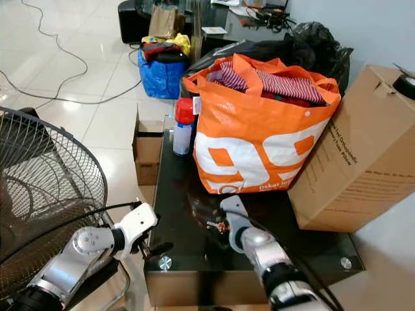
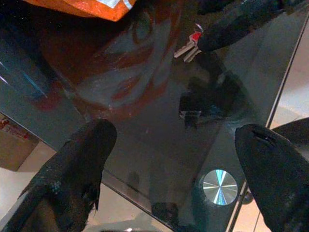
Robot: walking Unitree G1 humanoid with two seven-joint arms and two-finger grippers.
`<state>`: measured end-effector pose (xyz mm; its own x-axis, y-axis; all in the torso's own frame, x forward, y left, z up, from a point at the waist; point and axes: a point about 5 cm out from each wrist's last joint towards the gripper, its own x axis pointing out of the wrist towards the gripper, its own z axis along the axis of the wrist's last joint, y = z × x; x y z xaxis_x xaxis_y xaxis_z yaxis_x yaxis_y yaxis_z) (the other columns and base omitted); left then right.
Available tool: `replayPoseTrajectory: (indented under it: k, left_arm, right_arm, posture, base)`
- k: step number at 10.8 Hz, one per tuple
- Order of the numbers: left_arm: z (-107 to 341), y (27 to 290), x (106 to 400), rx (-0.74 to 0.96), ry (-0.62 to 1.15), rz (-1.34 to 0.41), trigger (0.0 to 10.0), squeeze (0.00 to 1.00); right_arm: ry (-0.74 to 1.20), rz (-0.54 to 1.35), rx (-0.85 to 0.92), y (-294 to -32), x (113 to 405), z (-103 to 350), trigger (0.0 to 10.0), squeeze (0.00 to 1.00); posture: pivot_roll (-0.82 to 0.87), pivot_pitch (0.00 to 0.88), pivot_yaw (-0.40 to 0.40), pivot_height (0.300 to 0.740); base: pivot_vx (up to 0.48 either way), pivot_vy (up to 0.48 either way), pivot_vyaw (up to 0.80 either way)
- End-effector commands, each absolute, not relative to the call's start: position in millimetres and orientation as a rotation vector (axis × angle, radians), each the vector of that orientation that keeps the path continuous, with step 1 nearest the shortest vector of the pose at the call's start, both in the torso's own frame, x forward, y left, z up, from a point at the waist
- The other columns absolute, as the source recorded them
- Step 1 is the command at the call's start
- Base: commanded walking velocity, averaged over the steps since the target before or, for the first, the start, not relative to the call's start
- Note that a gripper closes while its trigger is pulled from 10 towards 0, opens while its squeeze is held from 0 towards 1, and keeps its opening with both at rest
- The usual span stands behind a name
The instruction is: Hang keys on a hook
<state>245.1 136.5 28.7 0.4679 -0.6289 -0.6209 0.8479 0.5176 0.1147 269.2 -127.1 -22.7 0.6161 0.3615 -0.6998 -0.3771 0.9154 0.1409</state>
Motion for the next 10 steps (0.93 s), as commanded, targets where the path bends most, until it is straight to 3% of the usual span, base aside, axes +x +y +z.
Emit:
replayPoseTrajectory:
  k: [1, 10]
  left_arm:
    - [31.3, 133.2, 244.9, 0.451, 0.546, -0.955, 10.0, 0.31]
    - [34.5, 132.9, 245.6, 0.448, 0.554, -0.967, 10.0, 0.31]
  right_arm:
    - [0.808, 0.36, 0.029, -133.3, 271.4, -22.7, 0.0, 0.0]
    - [0.853, 0.141, 0.172, -131.4, 270.2, -30.9, 0.0, 0.0]
  posture:
    - [-0.05, 0.0, -0.136, 0.74]
    - [-0.05, 0.0, -0.143, 0.74]
  base:
    - [0.0, 0.0, 0.0]
    - [0.0, 0.0, 0.0]
